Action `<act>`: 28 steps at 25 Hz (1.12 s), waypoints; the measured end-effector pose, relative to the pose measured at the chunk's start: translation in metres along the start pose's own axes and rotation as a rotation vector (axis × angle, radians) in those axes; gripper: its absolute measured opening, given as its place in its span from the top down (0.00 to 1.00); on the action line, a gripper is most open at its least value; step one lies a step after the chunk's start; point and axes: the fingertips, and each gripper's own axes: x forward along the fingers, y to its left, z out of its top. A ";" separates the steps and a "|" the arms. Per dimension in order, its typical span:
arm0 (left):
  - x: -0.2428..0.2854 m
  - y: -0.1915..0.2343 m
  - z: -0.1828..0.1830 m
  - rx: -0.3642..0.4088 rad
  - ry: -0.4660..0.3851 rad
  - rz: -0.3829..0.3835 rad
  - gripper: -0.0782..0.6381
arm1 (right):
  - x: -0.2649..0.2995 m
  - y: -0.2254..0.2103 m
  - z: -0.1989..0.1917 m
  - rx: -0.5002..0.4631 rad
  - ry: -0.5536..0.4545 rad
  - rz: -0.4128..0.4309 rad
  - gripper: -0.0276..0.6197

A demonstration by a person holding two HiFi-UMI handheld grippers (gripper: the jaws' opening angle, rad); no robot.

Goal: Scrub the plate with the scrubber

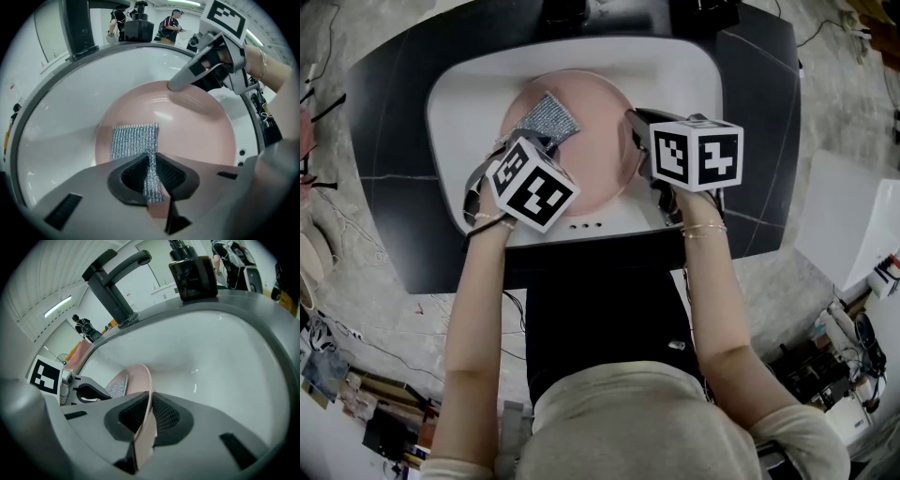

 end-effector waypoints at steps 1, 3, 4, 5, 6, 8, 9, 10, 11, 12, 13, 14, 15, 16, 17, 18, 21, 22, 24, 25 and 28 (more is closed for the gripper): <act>-0.001 -0.004 -0.004 0.012 0.009 -0.009 0.80 | 0.000 0.000 0.000 -0.001 -0.001 -0.001 0.90; -0.005 -0.012 -0.011 0.032 0.022 -0.039 0.80 | 0.000 0.000 0.001 -0.003 -0.003 -0.001 0.90; -0.006 -0.017 -0.014 0.037 0.026 -0.060 0.80 | -0.001 0.000 0.001 -0.004 -0.004 -0.002 0.90; -0.008 -0.023 -0.016 0.041 0.030 -0.084 0.80 | -0.001 0.000 0.002 -0.005 -0.005 -0.004 0.90; -0.010 -0.028 -0.018 0.045 0.034 -0.109 0.80 | -0.002 0.000 0.002 -0.007 -0.007 -0.005 0.90; -0.013 -0.038 -0.021 0.051 0.036 -0.152 0.80 | -0.002 0.000 0.003 -0.009 -0.009 -0.006 0.90; -0.014 -0.043 -0.021 0.055 0.033 -0.170 0.80 | -0.002 0.000 0.004 -0.010 -0.011 -0.005 0.90; -0.016 -0.047 -0.020 0.061 0.027 -0.188 0.80 | -0.002 0.000 0.004 -0.011 -0.012 -0.004 0.90; -0.018 -0.053 -0.018 0.069 0.022 -0.208 0.80 | -0.002 0.001 0.004 -0.012 -0.013 -0.002 0.90; -0.020 -0.059 -0.017 0.079 0.018 -0.228 0.80 | -0.003 0.001 0.004 -0.013 -0.014 -0.002 0.90; -0.022 -0.065 -0.014 0.089 0.014 -0.247 0.80 | -0.003 0.001 0.004 -0.013 -0.013 -0.003 0.90; -0.023 -0.071 -0.012 0.097 0.011 -0.264 0.80 | -0.003 0.001 0.003 -0.012 -0.012 -0.005 0.90; -0.023 -0.076 -0.009 0.103 0.008 -0.278 0.80 | -0.003 0.001 0.003 -0.010 -0.011 -0.007 0.90; -0.024 -0.081 -0.006 0.107 0.002 -0.292 0.80 | -0.003 0.001 0.003 -0.008 -0.010 -0.007 0.90; -0.024 -0.085 -0.003 0.108 -0.006 -0.305 0.80 | -0.003 0.000 0.003 -0.006 -0.011 -0.008 0.90; -0.025 -0.090 0.000 0.106 -0.017 -0.320 0.80 | -0.003 0.000 0.002 -0.005 -0.012 -0.008 0.90; -0.025 -0.101 0.011 0.062 -0.062 -0.377 0.80 | -0.005 0.000 0.000 0.003 -0.011 -0.012 0.90; -0.025 -0.103 0.014 0.042 -0.076 -0.395 0.80 | -0.005 0.000 -0.001 0.007 -0.010 -0.013 0.90; -0.024 -0.105 0.021 0.011 -0.097 -0.417 0.80 | -0.005 -0.001 -0.002 0.010 -0.010 -0.017 0.90; -0.024 -0.105 0.025 0.000 -0.104 -0.422 0.80 | -0.006 -0.001 -0.002 0.009 -0.011 -0.019 0.91; -0.023 -0.103 0.035 -0.054 -0.127 -0.437 0.80 | -0.006 -0.001 -0.002 0.013 -0.015 -0.019 0.90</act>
